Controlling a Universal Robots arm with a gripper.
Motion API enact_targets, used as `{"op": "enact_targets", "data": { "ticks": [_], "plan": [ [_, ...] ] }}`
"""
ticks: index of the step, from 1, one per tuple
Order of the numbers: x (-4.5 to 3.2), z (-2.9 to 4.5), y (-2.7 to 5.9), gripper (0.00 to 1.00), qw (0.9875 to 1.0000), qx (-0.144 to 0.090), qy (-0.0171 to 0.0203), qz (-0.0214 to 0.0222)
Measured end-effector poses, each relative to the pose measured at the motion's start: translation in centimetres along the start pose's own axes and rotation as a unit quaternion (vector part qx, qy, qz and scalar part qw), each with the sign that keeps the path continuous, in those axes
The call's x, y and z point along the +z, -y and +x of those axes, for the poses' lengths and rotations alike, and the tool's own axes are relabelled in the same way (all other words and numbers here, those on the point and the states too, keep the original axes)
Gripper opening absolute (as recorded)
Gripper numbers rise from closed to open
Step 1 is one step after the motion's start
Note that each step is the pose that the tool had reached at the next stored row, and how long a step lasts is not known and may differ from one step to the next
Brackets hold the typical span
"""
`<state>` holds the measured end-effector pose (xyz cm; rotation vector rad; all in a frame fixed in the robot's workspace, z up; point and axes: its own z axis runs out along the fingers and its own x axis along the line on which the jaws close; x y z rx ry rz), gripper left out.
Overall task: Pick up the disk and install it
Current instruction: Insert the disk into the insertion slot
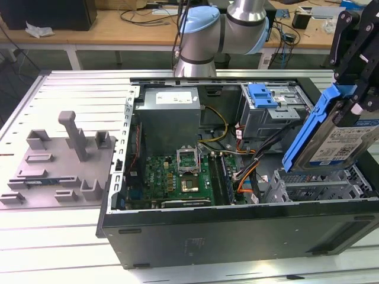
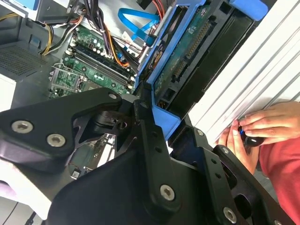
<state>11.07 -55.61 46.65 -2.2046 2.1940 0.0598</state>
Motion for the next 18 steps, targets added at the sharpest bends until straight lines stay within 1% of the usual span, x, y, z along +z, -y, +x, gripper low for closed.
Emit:
{"op": "enact_targets", "data": {
  "ticks": [10, 18],
  "plan": [
    [0.23, 0.09, 0.0, 0.37, 1.0, 0.001, -0.0001, 0.0001],
    [0.5, 0.11, 0.0, 0.37, 0.9999, 0.013, 0.0, 0.0007]
  ]
}}
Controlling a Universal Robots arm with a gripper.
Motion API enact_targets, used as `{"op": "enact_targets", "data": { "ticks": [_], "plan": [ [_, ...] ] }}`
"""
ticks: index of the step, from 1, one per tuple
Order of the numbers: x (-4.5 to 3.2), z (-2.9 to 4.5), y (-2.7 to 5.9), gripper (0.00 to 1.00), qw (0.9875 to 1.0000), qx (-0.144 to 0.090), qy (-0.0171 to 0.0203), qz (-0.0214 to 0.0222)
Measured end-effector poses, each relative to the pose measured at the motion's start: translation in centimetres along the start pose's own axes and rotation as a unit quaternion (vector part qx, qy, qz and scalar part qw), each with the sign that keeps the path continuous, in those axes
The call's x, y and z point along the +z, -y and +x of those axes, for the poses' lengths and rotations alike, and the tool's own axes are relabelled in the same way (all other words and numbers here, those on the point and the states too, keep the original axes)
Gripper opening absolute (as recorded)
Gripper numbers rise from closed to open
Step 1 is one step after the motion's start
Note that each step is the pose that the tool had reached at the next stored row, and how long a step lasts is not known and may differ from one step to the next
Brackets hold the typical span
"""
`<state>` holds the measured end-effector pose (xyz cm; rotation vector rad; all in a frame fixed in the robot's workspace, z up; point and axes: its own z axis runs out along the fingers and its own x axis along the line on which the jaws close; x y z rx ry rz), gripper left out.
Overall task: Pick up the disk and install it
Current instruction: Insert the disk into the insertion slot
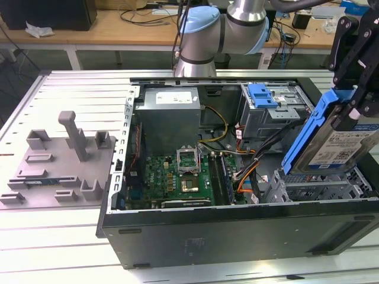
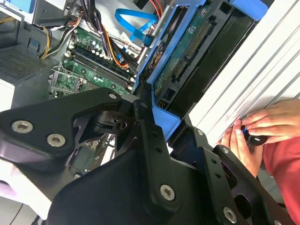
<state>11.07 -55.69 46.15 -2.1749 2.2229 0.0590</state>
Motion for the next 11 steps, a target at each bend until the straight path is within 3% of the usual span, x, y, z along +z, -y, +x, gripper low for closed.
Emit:
{"op": "enact_targets", "data": {
  "ticks": [11],
  "plan": [
    [0.29, 0.01, 0.0, 0.37, 1.0, 0.0, 0.0, 0.0]
  ]
}}
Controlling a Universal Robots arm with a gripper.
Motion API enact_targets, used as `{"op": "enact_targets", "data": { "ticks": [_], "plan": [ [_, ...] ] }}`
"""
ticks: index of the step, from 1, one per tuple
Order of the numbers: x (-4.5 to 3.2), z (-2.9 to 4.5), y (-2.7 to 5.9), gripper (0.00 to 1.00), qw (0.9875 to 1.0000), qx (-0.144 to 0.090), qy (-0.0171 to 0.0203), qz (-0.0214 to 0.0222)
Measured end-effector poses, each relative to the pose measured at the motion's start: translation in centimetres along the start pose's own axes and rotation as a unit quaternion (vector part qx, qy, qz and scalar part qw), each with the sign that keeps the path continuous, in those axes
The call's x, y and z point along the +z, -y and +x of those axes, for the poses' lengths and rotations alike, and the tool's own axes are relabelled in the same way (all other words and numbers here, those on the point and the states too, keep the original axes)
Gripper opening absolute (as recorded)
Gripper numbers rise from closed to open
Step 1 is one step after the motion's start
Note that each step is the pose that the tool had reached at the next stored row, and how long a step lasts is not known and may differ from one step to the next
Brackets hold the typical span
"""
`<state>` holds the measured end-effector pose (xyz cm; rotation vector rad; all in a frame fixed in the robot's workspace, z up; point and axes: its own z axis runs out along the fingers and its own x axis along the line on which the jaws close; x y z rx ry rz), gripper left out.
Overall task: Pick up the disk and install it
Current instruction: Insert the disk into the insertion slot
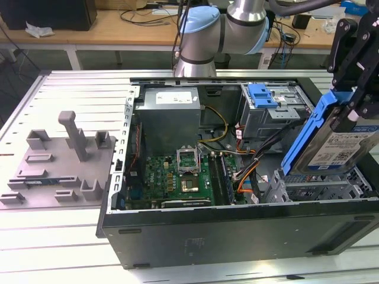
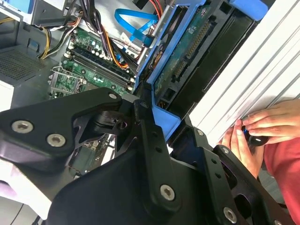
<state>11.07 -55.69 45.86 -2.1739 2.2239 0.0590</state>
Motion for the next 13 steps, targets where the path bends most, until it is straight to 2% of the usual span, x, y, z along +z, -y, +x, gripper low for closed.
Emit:
{"op": "enact_targets", "data": {
  "ticks": [13],
  "plan": [
    [0.64, 0.03, 0.0, 0.37, 1.0, 0.0, 0.0, 0.0]
  ]
}}
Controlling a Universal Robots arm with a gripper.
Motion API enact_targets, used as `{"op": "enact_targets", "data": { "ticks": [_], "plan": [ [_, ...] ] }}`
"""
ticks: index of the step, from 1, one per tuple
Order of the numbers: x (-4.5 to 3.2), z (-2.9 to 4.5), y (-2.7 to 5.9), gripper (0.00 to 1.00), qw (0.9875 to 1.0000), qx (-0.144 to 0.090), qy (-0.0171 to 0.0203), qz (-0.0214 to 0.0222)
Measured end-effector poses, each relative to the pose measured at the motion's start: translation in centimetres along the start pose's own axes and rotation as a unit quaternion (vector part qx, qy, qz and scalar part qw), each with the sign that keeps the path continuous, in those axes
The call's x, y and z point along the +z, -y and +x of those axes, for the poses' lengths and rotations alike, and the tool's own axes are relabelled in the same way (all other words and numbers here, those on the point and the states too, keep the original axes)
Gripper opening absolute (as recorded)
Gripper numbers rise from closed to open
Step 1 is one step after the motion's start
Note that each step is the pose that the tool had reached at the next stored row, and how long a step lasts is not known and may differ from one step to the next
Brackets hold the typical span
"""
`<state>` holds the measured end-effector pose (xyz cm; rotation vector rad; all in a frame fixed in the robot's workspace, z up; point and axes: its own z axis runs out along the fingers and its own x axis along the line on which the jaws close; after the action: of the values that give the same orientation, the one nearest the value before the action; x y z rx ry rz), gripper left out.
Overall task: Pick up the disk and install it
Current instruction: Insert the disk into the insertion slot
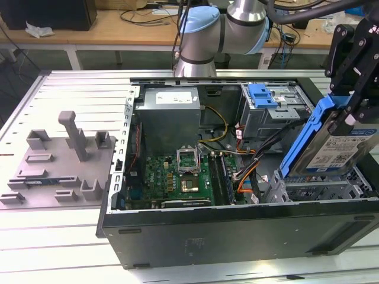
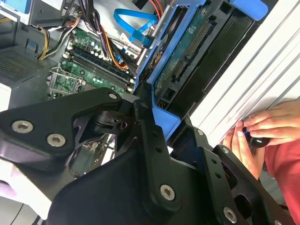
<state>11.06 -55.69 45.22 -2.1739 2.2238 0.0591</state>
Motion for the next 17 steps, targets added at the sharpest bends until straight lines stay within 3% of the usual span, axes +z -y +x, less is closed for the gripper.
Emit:
{"op": "enact_targets", "data": {
  "ticks": [17],
  "plan": [
    [1.33, 0.06, 0.01, 0.37, 1.0, 0.0, 0.0, 0.0]
  ]
}}
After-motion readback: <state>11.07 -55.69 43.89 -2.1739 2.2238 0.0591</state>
